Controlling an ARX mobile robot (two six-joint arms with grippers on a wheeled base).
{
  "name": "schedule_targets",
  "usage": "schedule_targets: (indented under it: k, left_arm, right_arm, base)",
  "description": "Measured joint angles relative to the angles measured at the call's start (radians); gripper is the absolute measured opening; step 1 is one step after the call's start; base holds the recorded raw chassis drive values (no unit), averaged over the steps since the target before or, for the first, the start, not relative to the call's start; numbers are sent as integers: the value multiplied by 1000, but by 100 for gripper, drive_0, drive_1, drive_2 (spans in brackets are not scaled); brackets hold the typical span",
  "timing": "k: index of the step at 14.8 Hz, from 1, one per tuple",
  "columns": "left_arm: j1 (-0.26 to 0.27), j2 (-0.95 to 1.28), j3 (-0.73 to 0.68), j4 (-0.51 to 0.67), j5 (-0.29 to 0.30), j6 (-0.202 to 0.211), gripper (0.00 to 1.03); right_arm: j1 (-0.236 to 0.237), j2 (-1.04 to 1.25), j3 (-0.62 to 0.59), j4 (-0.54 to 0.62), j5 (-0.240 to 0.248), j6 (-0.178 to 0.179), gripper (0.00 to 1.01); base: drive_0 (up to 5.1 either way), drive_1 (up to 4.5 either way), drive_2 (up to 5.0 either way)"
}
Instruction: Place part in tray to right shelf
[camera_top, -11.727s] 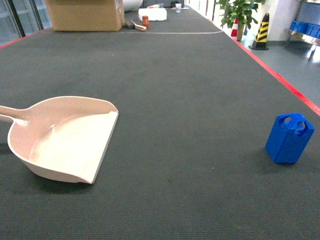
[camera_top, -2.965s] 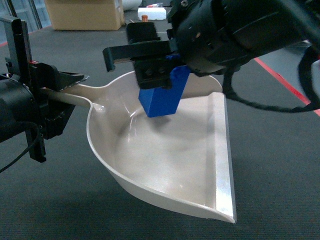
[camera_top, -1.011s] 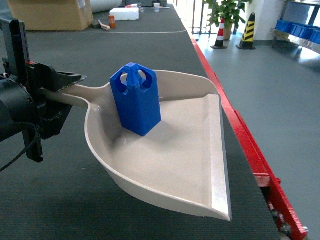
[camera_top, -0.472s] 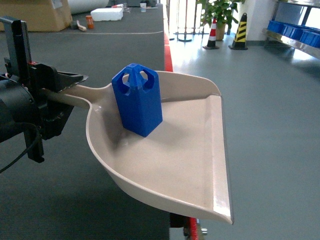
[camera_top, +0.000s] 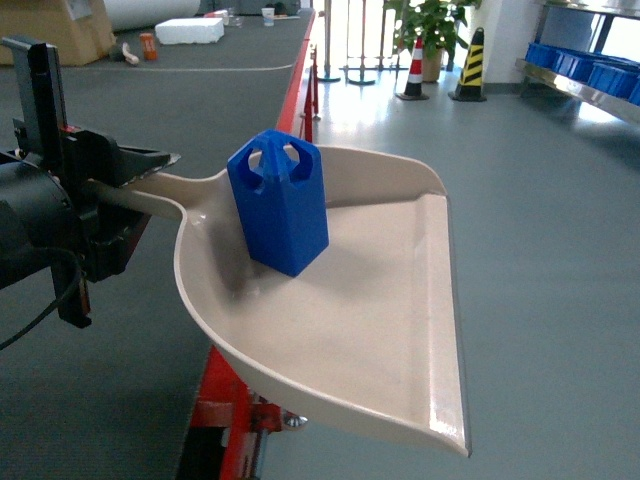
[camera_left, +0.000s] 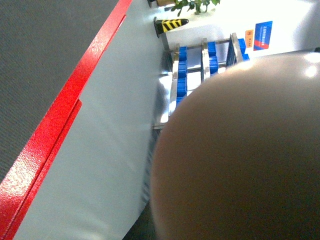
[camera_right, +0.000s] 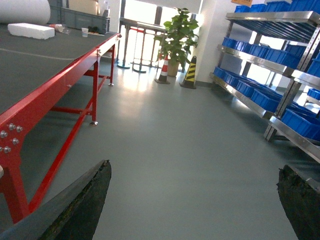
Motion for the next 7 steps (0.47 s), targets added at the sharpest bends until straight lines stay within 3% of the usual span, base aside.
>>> schedule_targets:
  k: [7]
  left_arm:
    - [0, -1, 0, 5, -2, 0, 18]
  right_arm:
    - [0, 0, 0, 1, 0, 0, 98]
  base:
    - [475, -113, -364]
